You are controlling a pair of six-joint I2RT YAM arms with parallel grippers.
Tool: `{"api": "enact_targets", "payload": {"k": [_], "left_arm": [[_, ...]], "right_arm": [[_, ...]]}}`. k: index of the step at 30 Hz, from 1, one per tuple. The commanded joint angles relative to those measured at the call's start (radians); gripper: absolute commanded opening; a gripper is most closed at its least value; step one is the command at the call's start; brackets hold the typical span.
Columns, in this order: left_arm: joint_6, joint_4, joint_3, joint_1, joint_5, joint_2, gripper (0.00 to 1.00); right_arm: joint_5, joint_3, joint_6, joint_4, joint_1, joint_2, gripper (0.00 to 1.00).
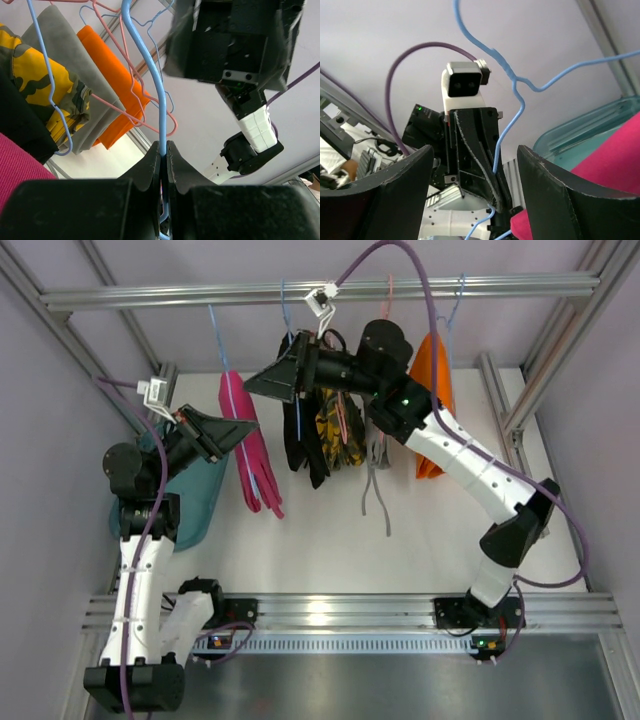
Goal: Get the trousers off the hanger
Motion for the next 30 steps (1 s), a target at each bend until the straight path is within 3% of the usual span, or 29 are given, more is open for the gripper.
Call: {"api": "enact_targets", "payload": {"k": [1,12,17,18,19,21,22,25,26,27,30], "left_arm": [[0.053,0.160,0.023,0.000,-0.019,-0.055,0.00],[0.087,0.157,-0.018,0.000,0.042,-0.078,0.00],[0.137,0.113,-0.032,0.000,0.044,-0.092,0.00],[0.140,0.114,-0.032,0.000,0.044,-0.092,0.00],[0.143,0.110,-0.029,0.000,0.044,-0.092,0.00],[0.172,0.084,-0.022,0.000,0.039,-0.090,0.00],[0.208,0.047,-0.014,0.000,0.035,-0.089,0.02],[0.295,-0.049,0.011,0.000,0.013,-0.101,0.26],[0.376,-0.159,0.035,0.000,-0.007,-0.106,0.35],[0.415,-0.191,0.041,0.002,-0.040,-0.119,0.56],[0.542,-0.309,0.037,0.000,-0.166,-0.180,0.66]], "right_arm": [[0.008,0.008,0.061,0.085,0.058,0.035,0.68],[-0.001,0.012,0.147,0.215,0.124,0.118,0.66],[0.011,0.023,0.164,0.212,0.144,0.138,0.43],[0.014,0.024,0.165,0.210,0.147,0.138,0.36],[0.015,0.026,0.165,0.210,0.148,0.137,0.21],[0.024,0.034,0.167,0.201,0.148,0.137,0.00],[0.029,0.037,0.176,0.195,0.145,0.135,0.00],[0.048,0.040,0.196,0.183,0.138,0.129,0.00],[0.051,0.044,0.213,0.178,0.133,0.124,0.00],[0.057,0.046,0.222,0.177,0.130,0.123,0.00],[0.063,0.061,0.265,0.175,0.113,0.117,0.00]]}}
